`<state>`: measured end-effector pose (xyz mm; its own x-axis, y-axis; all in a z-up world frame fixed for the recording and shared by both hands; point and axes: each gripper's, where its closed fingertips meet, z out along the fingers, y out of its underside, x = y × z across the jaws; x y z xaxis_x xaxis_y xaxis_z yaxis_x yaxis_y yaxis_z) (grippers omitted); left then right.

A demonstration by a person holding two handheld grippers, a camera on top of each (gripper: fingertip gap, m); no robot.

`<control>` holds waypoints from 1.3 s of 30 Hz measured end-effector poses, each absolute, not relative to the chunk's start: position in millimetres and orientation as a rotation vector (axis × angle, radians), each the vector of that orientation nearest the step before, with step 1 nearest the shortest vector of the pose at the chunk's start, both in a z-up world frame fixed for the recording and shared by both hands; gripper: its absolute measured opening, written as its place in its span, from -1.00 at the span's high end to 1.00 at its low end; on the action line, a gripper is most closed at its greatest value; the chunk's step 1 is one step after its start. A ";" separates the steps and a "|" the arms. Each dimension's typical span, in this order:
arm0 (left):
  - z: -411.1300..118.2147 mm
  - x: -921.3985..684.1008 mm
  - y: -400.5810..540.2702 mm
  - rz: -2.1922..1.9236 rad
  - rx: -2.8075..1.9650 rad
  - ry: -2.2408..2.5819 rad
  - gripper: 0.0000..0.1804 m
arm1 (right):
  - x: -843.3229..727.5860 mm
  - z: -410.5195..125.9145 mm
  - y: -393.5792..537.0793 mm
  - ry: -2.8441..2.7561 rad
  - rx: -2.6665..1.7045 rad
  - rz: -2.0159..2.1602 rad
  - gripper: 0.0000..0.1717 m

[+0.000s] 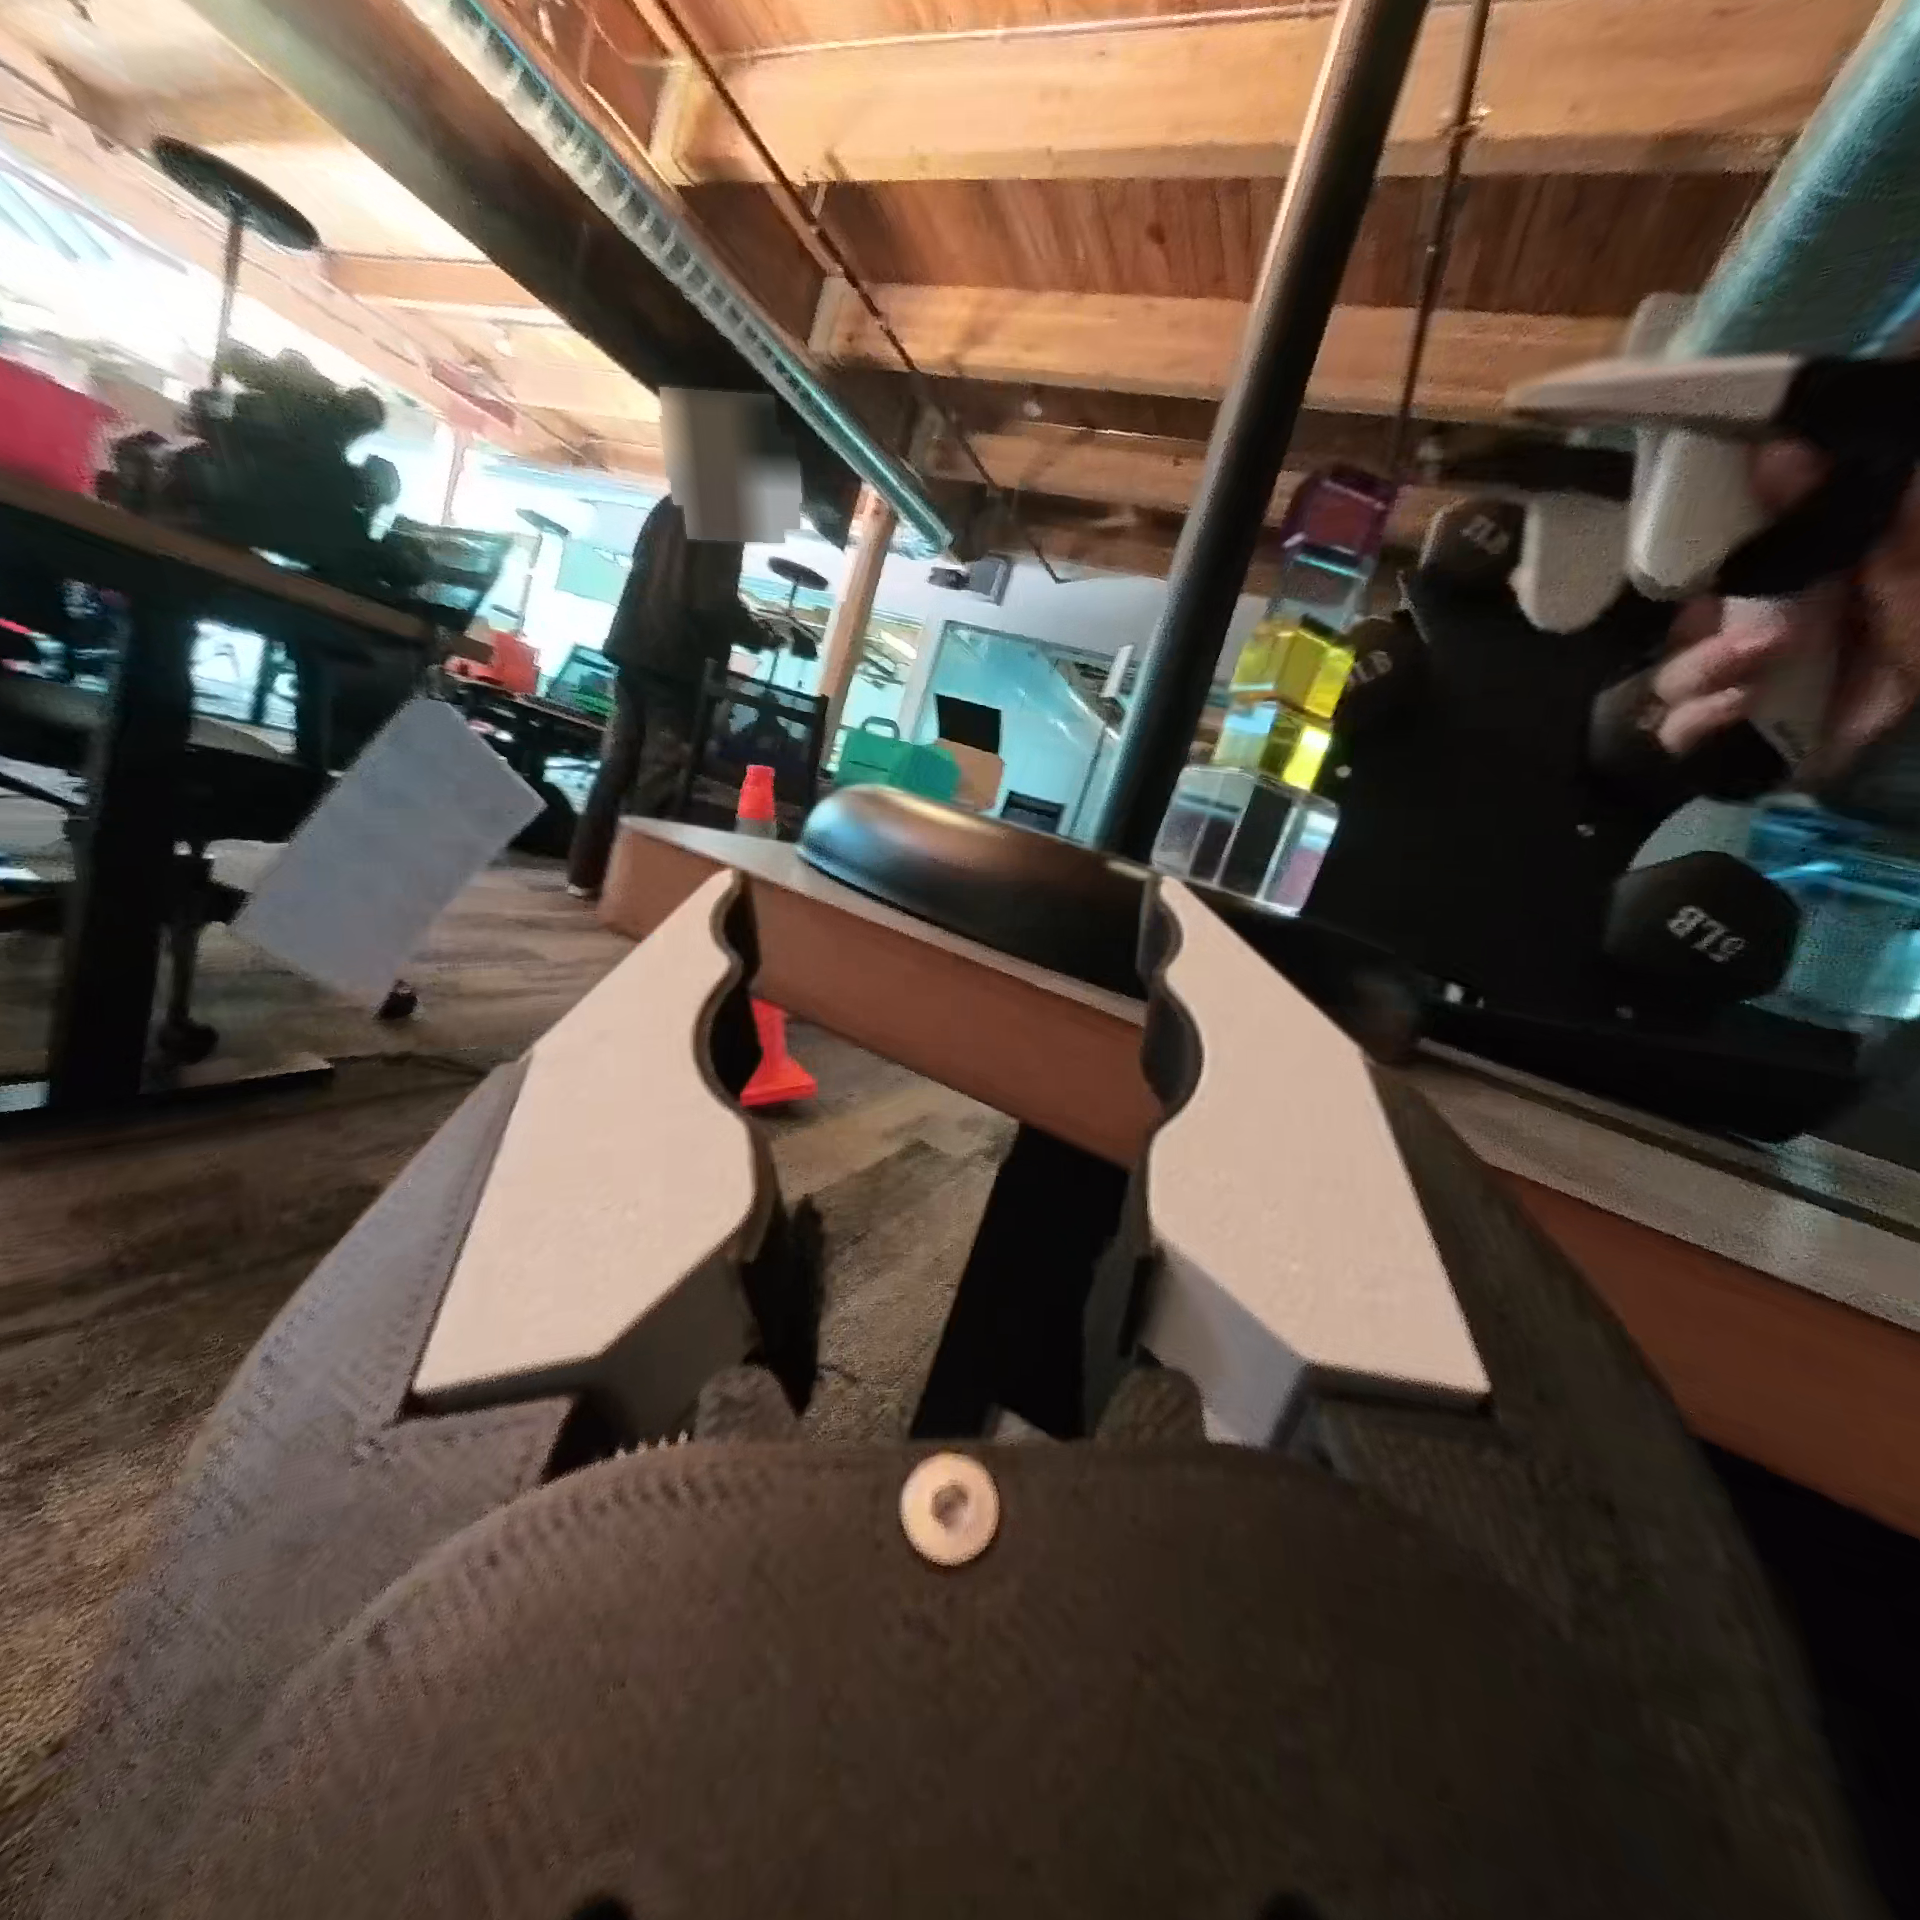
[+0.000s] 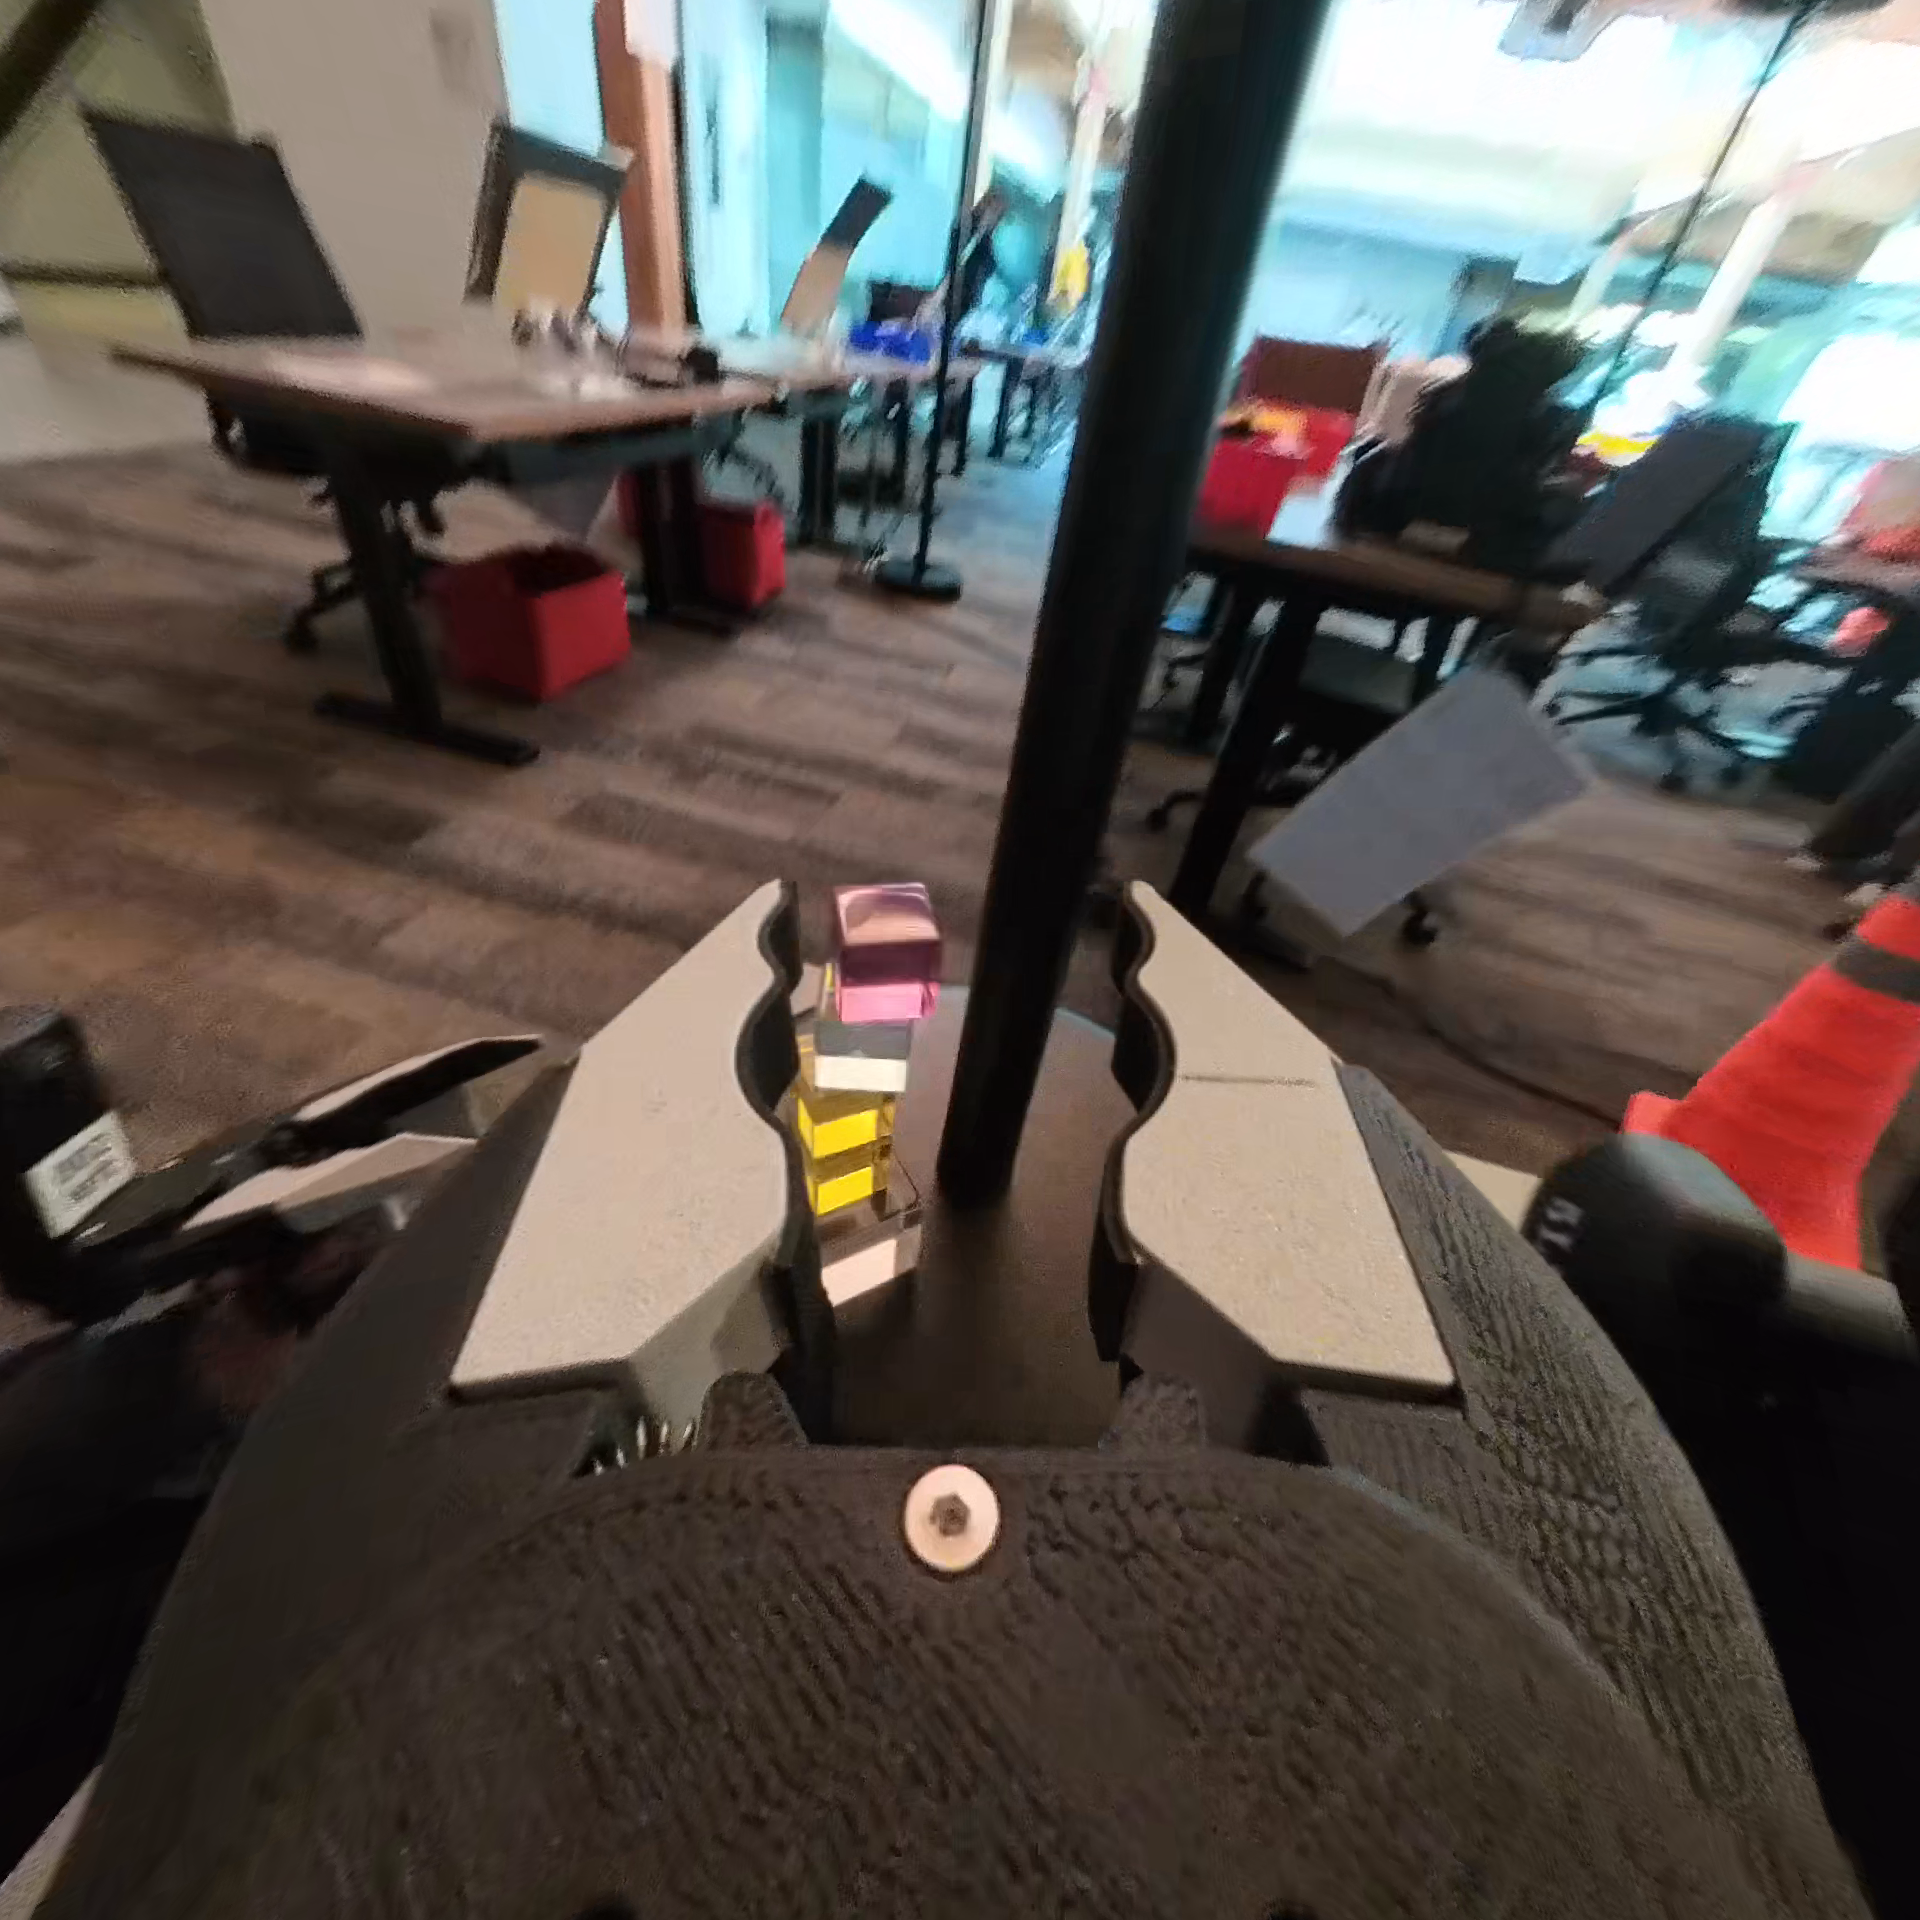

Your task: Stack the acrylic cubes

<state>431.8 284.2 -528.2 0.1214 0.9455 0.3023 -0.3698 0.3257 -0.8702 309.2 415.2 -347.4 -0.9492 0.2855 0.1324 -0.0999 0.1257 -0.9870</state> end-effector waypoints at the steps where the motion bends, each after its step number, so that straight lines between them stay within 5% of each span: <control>1: -529.2 437.1 279.2 1.097 -0.706 -1.034 0.19 | 309.8 -349.2 423.6 -2.071 -0.219 1.908 0.32; 11: -556.7 497.4 252.0 1.079 -0.696 -1.125 0.10 | 379.3 -417.8 495.5 -1.663 -0.369 1.713 0.29; 25: -627.3 627.8 211.9 1.129 -0.879 -1.275 0.03 | 395.0 -423.7 524.2 -1.401 -0.357 1.360 0.23; 39: -634.4 650.6 196.9 1.231 -0.947 -1.300 -0.03 | 389.6 -433.5 531.5 -1.422 -0.421 1.235 0.17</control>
